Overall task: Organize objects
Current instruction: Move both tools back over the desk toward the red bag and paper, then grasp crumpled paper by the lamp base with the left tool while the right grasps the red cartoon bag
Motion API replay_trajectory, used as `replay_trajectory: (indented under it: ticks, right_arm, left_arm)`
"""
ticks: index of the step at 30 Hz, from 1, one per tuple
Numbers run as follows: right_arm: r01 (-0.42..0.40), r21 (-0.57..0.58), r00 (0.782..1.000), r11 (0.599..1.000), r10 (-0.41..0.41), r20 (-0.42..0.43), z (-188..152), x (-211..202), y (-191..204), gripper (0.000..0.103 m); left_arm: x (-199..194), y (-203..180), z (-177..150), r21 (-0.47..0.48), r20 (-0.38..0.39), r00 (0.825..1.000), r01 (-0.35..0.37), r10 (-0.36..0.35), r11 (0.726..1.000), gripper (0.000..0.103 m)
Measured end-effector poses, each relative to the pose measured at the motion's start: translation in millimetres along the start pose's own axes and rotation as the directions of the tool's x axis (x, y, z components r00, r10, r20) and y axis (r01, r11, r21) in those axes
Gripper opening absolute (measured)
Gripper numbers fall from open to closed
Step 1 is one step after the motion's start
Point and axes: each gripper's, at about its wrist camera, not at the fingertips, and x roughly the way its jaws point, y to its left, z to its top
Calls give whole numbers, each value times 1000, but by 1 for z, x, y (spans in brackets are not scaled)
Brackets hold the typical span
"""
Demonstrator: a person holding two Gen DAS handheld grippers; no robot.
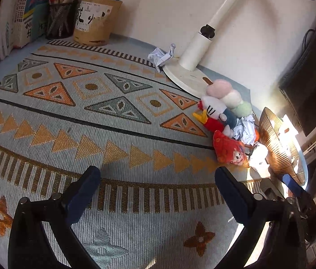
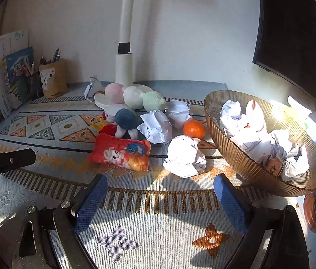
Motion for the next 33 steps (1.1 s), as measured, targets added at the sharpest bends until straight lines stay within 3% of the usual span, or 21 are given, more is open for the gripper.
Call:
replay_trajectory:
  ticks: [4,7,10,12,14,17,20,24,26,27,29,32,33]
  right_arm:
    - [-37,30,999,999,38,-27,0,5,-7,96]
    - [-143,19,989,990,144,-43,1,5,-7,96]
    - [-287,14,953,958,287,-103,5,7,-7,96]
    - [-363,19,923,932,362,-129,15,6,-5,96]
    - [-409,10,900,912,405,-162,30,9,-1,96]
    - [-443,13,870,896,434,-236,51,30,9,96]
    - [-413,48,873,909,410,-262,59,57,13,96]
    - [-332,15,913,943,325,-247,56,81,20,96]
    - [-286,-28,932,958,272,-240,54,89,22,96]
    - [-271,-41,937,962,254,-239,53,93,22,96]
    - [-280,-54,938,958,262,-227,50,96,22,96]
    - [-296,-56,934,954,277,-224,49,96,22,96]
    - [-301,-64,933,952,279,-228,49,96,24,96]
  left_arm:
    - [1,0,0,1,-4,1000,-7,7,1000,102]
    - [1,-4,2,26,-11,999,-37,37,999,102]
    - [-1,-16,14,115,-52,997,-47,54,992,101]
    - [-12,-26,34,168,-19,997,-68,72,983,101]
    - [-18,-35,62,205,20,996,-88,86,975,102]
    - [4,-47,105,255,23,993,-117,115,960,102]
    - [50,-50,133,270,9,987,-155,158,950,102]
    - [110,-47,155,252,9,975,-215,220,944,101]
    - [133,-44,165,232,-2,977,-206,212,951,93]
    - [144,-44,170,228,-11,976,-211,219,951,82]
    - [163,-40,179,216,-23,966,-245,256,945,80]
    - [174,-30,189,149,-15,974,-223,228,963,83]
    - [175,-27,191,128,-13,977,-209,213,969,79]
